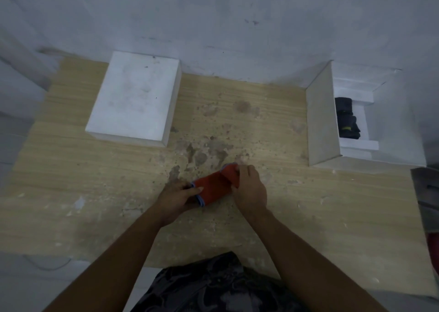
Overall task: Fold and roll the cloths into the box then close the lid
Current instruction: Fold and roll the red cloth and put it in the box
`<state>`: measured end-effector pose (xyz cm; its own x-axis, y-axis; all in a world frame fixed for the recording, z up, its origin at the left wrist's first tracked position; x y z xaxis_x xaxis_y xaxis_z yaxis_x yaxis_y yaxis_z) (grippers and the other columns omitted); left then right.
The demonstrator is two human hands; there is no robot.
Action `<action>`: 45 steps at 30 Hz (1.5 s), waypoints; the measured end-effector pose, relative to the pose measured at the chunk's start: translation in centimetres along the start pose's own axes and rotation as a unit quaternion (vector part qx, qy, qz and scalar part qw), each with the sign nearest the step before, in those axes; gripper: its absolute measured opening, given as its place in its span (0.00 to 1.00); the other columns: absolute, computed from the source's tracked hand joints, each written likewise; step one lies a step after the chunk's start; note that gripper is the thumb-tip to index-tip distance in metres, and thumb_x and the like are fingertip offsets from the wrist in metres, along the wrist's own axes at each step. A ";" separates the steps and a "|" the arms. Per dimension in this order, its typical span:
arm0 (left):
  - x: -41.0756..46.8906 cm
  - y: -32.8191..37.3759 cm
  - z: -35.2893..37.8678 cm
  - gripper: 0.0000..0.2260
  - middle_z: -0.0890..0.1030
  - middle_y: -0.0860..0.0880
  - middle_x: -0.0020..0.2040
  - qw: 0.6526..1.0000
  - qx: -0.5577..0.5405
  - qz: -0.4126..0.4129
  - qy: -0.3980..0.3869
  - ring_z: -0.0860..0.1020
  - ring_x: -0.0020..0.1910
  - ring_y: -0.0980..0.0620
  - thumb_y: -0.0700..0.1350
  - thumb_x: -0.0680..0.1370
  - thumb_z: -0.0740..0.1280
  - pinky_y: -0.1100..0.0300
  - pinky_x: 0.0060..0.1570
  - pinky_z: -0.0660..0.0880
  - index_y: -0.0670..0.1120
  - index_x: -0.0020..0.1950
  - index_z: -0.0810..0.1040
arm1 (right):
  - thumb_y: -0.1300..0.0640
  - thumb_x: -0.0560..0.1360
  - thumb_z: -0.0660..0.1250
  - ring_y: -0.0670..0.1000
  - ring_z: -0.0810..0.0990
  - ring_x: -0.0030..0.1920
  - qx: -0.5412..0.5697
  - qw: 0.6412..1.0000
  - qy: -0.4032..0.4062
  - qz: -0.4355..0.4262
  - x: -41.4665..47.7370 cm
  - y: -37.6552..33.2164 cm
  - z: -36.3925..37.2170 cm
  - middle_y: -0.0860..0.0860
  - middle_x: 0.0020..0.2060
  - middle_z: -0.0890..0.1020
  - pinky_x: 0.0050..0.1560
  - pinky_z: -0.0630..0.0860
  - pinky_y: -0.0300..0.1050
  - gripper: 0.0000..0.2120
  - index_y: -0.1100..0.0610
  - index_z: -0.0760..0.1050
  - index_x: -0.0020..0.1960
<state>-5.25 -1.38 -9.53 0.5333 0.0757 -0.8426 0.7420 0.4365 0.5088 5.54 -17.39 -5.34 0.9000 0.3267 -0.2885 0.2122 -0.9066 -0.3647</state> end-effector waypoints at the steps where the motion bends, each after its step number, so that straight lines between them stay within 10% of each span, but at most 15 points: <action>1: -0.1 0.0 0.1 0.13 0.81 0.42 0.57 1.000 -0.007 0.000 -0.007 0.81 0.54 0.45 0.39 0.77 0.67 0.53 0.50 0.79 0.38 0.61 0.76 | 0.56 0.73 0.67 0.57 0.73 0.61 -0.016 1.000 -0.007 -0.018 -0.1 -0.5 0.3 0.55 0.62 0.72 0.49 0.76 0.50 0.22 0.56 0.68 0.66; 7: -0.1 -0.3 0.8 0.08 0.82 0.43 0.54 0.999 -0.027 -0.004 -0.021 0.79 0.53 0.45 0.39 0.78 0.66 0.48 0.59 0.75 0.42 0.57 0.78 | 0.39 0.75 0.58 0.58 0.72 0.61 0.016 0.998 0.000 -0.065 -1.6 -2.3 1.5 0.55 0.58 0.77 0.52 0.77 0.53 0.24 0.56 0.72 0.62; 12: 0.1 -0.5 0.3 0.09 0.81 0.44 0.55 0.998 -0.057 0.004 0.022 0.79 0.51 0.48 0.39 0.79 0.64 0.53 0.49 0.78 0.42 0.58 0.77 | 0.50 0.78 0.61 0.55 0.73 0.59 0.125 0.992 0.024 -0.026 -1.4 -0.8 1.2 0.55 0.56 0.77 0.58 0.74 0.51 0.15 0.57 0.72 0.61; 18: 0.0 -1.0 -0.3 0.14 0.80 0.42 0.57 0.999 -0.025 -0.009 0.036 0.80 0.49 0.47 0.40 0.78 0.66 0.54 0.44 0.78 0.40 0.63 0.74 | 0.36 0.69 0.68 0.55 0.70 0.64 0.122 0.987 -0.075 0.070 -0.7 0.4 2.9 0.54 0.62 0.73 0.61 0.71 0.50 0.37 0.57 0.65 0.69; 25: -0.7 -0.6 1.3 0.11 0.81 0.40 0.56 0.999 0.033 0.017 0.009 0.81 0.50 0.47 0.38 0.78 0.65 0.58 0.44 0.78 0.37 0.60 0.75 | 0.49 0.69 0.73 0.56 0.79 0.52 0.184 0.975 -0.048 0.116 -0.8 -0.3 2.7 0.57 0.51 0.79 0.47 0.74 0.45 0.20 0.59 0.75 0.55; 37: -3.9 4.4 8.0 0.13 0.83 0.44 0.52 0.985 -0.111 0.104 -0.080 0.82 0.50 0.47 0.49 0.81 0.61 0.55 0.52 0.78 0.43 0.56 0.80 | 0.47 0.75 0.64 0.52 0.71 0.49 0.153 0.979 0.076 -0.114 -3.8 -2.5 -5.4 0.53 0.49 0.72 0.48 0.71 0.41 0.18 0.56 0.73 0.61; 41: -4.9 6.2 11.5 0.13 0.85 0.42 0.50 0.981 -0.096 0.143 -0.088 0.84 0.48 0.50 0.42 0.74 0.70 0.58 0.51 0.81 0.38 0.56 0.78 | 0.57 0.71 0.71 0.50 0.75 0.53 0.276 0.949 0.092 -0.120 -4.7 0.4 -9.1 0.51 0.51 0.77 0.54 0.71 0.34 0.19 0.54 0.76 0.62; 45: -4.3 7.5 14.8 0.20 0.80 0.37 0.57 0.977 -0.131 0.136 -0.095 0.83 0.49 0.44 0.32 0.73 0.70 0.54 0.43 0.83 0.37 0.64 0.71 | 0.68 0.71 0.70 0.50 0.81 0.56 0.512 0.853 0.103 -0.005 -5.0 5.8 -12.2 0.52 0.52 0.81 0.57 0.78 0.48 0.15 0.56 0.78 0.56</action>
<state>4.02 -11.73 0.51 0.7810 0.0639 -0.6213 0.4454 0.6405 0.6257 6.91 -27.58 4.81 0.9701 0.1841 -0.1579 -0.1284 -0.1621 -0.9784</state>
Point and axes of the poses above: each hand's wrist, its own x-axis towards the middle knuckle, its own z-axis out of the palm, y = z × x, the point moved 8 cm from there along x, towards the middle knuckle
